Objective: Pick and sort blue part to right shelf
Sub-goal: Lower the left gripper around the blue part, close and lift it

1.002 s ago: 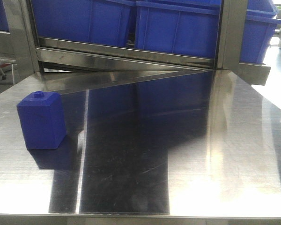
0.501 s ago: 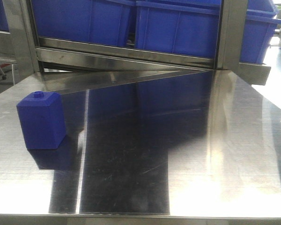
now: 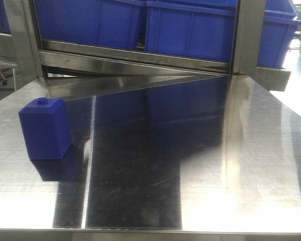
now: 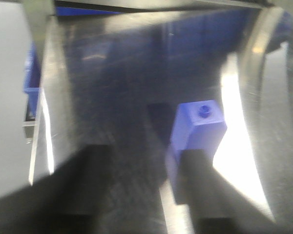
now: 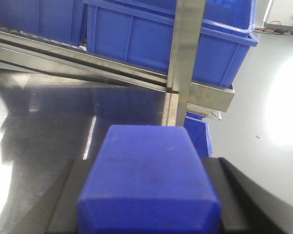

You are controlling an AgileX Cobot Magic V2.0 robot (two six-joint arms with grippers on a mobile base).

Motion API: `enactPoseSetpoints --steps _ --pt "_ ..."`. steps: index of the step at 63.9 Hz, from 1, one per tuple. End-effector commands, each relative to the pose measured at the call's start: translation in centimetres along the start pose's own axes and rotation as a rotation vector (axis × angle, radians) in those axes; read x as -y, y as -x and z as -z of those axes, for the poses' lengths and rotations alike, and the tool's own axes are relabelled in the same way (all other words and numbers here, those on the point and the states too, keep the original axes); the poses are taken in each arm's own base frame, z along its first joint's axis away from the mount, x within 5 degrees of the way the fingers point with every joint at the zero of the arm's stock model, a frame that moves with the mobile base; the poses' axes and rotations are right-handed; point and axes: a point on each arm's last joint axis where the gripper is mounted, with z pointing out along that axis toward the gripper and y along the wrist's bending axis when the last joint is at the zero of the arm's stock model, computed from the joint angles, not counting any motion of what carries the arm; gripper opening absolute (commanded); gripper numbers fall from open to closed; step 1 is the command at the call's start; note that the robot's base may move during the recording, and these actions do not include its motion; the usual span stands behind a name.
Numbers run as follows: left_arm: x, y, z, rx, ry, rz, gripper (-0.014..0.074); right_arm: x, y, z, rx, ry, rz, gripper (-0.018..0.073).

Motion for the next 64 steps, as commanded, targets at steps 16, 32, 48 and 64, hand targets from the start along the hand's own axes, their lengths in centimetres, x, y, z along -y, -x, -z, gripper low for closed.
enactPoseSetpoints --steps 16,32,48,64 --pt "2.7 6.2 -4.5 -0.163 -0.033 0.110 0.0699 0.0 1.7 0.2 0.115 -0.005 0.015 0.0413" --pt "4.8 8.7 -9.8 -0.495 0.103 0.237 0.0699 0.0 1.7 0.2 0.115 -0.005 0.015 0.0413" --pt "6.1 10.0 -14.5 -0.737 0.197 0.247 0.0699 0.0 1.7 0.2 0.115 -0.005 0.015 0.0413" --pt "7.1 10.6 -17.9 -0.840 0.226 0.256 0.0699 0.0 1.7 0.2 0.115 -0.005 0.015 0.0413"
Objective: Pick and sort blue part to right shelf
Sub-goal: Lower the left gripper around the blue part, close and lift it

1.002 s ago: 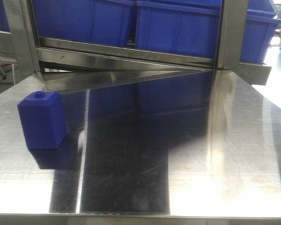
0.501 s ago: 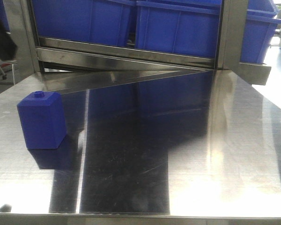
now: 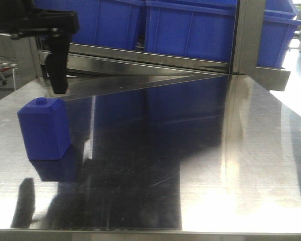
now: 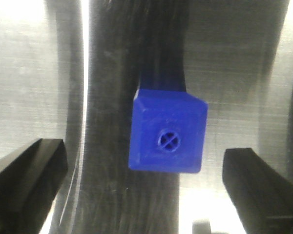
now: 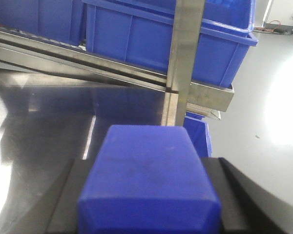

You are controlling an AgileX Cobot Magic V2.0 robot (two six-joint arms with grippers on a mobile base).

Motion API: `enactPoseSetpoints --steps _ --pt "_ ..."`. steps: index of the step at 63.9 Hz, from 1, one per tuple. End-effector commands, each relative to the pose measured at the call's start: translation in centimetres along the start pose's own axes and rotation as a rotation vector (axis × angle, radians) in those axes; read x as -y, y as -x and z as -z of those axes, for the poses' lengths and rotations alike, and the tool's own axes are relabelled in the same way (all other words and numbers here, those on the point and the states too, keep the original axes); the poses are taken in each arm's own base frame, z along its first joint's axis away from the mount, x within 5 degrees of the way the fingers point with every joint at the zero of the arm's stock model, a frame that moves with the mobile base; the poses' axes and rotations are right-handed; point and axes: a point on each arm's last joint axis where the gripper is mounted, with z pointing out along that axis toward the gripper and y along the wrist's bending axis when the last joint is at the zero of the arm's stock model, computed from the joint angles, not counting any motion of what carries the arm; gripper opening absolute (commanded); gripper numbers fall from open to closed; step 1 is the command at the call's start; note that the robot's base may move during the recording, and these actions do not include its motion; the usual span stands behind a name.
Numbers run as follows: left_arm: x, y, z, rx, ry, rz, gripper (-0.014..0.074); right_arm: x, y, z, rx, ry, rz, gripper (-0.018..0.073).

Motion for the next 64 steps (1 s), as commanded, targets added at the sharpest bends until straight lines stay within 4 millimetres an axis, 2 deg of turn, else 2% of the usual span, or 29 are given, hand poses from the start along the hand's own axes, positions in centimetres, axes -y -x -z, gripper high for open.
enactPoseSetpoints --steps 1,17,39,64 --pt "0.7 0.7 1.6 0.031 -0.043 0.019 0.0699 0.0 1.7 0.2 0.115 -0.005 0.015 0.0413" --pt "1.7 1.1 -1.2 -0.087 -0.006 0.026 0.0699 0.0 1.7 0.2 0.115 -0.005 0.015 0.0413" --pt "1.9 1.6 -3.9 -0.124 0.038 0.017 0.0692 0.0 1.7 0.2 0.115 -0.005 0.015 0.0413" --pt "2.0 1.5 -4.5 -0.120 0.027 0.021 0.0590 0.0 1.7 0.2 0.115 -0.005 0.015 0.0413"
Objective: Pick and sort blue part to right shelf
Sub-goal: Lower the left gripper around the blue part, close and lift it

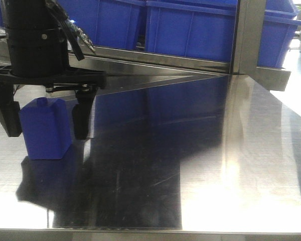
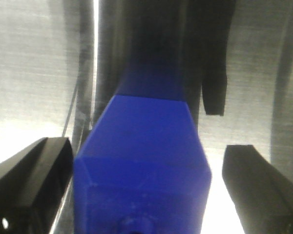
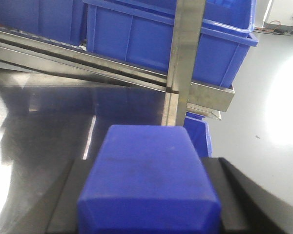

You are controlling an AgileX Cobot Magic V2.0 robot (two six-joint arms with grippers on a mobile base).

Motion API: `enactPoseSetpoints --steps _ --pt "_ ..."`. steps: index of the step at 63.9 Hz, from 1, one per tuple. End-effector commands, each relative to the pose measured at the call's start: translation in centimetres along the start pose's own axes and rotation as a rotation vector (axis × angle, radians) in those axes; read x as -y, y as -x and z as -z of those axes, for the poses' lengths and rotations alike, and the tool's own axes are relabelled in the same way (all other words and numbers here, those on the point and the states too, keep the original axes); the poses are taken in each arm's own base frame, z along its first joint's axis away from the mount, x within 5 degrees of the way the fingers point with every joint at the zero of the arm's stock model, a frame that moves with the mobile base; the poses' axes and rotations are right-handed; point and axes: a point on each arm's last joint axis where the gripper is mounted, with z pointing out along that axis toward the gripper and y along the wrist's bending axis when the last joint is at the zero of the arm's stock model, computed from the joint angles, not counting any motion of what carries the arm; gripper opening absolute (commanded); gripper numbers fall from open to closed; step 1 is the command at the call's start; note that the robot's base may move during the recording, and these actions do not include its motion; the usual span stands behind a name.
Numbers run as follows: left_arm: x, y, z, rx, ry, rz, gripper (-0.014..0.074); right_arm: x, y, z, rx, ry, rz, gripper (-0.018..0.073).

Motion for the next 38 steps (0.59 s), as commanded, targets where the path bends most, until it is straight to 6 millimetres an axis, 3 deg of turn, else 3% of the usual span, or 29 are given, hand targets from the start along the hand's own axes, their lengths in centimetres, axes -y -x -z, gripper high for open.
enactPoseSetpoints --steps 1,38 --pt "-0.25 -0.13 2.19 0.055 -0.040 0.015 0.0586 0.05 1.74 0.19 0.115 -0.005 0.015 0.0413" --pt "-0.44 -0.11 2.45 0.076 -0.061 0.024 0.0443 0.05 1.74 0.19 0.115 -0.005 0.015 0.0413"
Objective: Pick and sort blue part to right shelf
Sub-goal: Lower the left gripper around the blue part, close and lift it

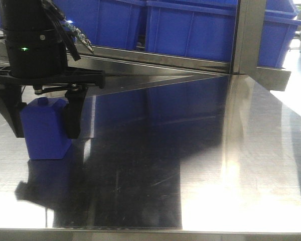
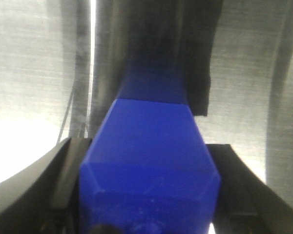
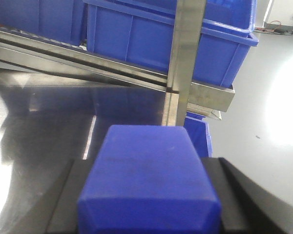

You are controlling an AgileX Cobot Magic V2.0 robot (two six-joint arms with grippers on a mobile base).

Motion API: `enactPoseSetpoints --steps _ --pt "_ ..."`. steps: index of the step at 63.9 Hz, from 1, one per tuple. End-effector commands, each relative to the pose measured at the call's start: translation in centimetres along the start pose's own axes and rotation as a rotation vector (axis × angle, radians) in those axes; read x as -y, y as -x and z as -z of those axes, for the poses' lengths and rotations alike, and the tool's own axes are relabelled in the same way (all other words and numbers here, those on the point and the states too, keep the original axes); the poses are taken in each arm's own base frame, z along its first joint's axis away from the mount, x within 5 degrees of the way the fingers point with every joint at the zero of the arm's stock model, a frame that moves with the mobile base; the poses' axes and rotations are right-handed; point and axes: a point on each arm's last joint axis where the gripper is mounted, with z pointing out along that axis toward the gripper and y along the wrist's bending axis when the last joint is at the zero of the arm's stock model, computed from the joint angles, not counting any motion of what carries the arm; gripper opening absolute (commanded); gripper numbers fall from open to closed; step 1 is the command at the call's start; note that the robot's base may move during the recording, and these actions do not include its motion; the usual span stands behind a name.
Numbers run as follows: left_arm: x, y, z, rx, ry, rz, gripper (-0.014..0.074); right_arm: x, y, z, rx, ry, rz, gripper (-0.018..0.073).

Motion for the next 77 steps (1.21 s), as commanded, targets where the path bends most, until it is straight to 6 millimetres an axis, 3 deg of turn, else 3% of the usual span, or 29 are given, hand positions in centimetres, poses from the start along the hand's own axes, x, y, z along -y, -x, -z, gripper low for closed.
enactPoseSetpoints --steps 1,30,47,59,77 --pt "-0.2 -0.1 2.7 0.066 -0.049 0.016 0.0440 0.0 1.7 0.2 0.115 -0.005 0.015 0.0413" --pt "-0.8 -1.0 5.6 0.129 -0.103 -0.001 0.0405 0.0 1.7 0.2 0.115 -0.005 0.015 0.0413" --pt "-1.7 -3.9 9.0 0.255 -0.252 -0.319 0.0405 0.0 1.7 0.2 0.115 -0.005 0.015 0.0413" --pt "-3.5 -6.9 9.4 0.475 -0.324 -0.542 0.0405 0.0 1.7 0.2 0.115 -0.005 0.015 0.0413" --pt "-8.4 -9.2 9.9 0.806 -0.366 -0.399 0.0405 0.0 1.7 0.2 0.115 -0.005 0.015 0.0413"
